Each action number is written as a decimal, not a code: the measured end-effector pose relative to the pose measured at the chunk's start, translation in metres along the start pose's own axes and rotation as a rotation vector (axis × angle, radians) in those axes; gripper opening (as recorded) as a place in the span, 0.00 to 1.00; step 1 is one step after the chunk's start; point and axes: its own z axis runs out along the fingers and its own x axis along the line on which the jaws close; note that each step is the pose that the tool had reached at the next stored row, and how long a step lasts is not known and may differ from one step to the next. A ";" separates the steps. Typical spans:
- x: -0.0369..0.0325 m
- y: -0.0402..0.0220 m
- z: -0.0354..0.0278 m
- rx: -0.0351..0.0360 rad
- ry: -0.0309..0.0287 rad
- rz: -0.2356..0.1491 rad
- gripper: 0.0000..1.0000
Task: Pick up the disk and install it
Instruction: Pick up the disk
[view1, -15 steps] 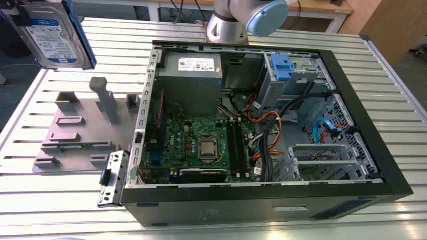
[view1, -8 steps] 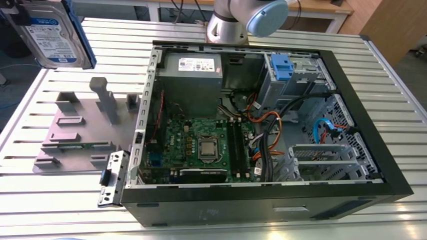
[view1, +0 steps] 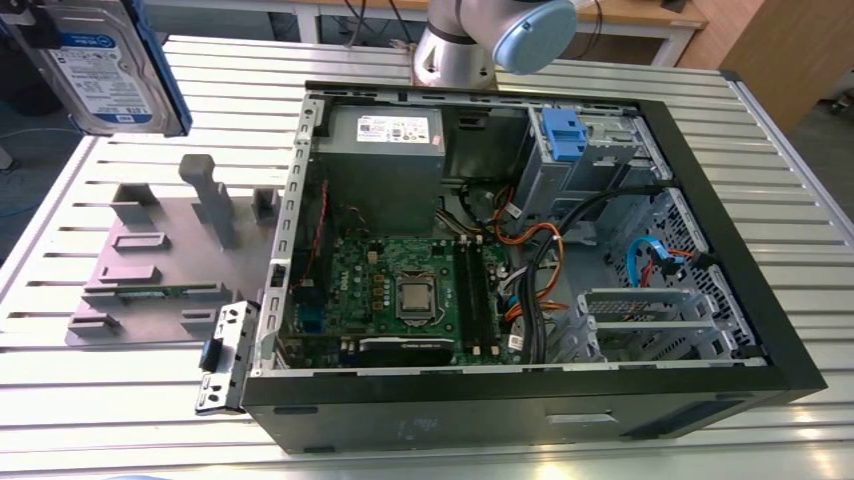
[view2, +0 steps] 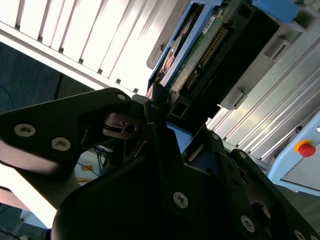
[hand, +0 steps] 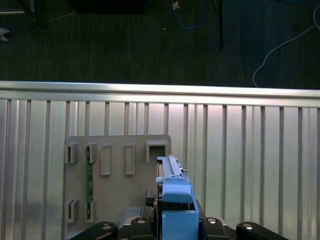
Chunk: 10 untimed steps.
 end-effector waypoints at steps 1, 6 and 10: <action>0.0000 0.0000 -0.0002 0.0001 -0.0001 0.000 0.36; 0.0000 0.0000 -0.0016 0.0000 0.0001 0.000 0.36; -0.0001 0.0000 -0.0024 0.0000 0.0000 0.000 0.36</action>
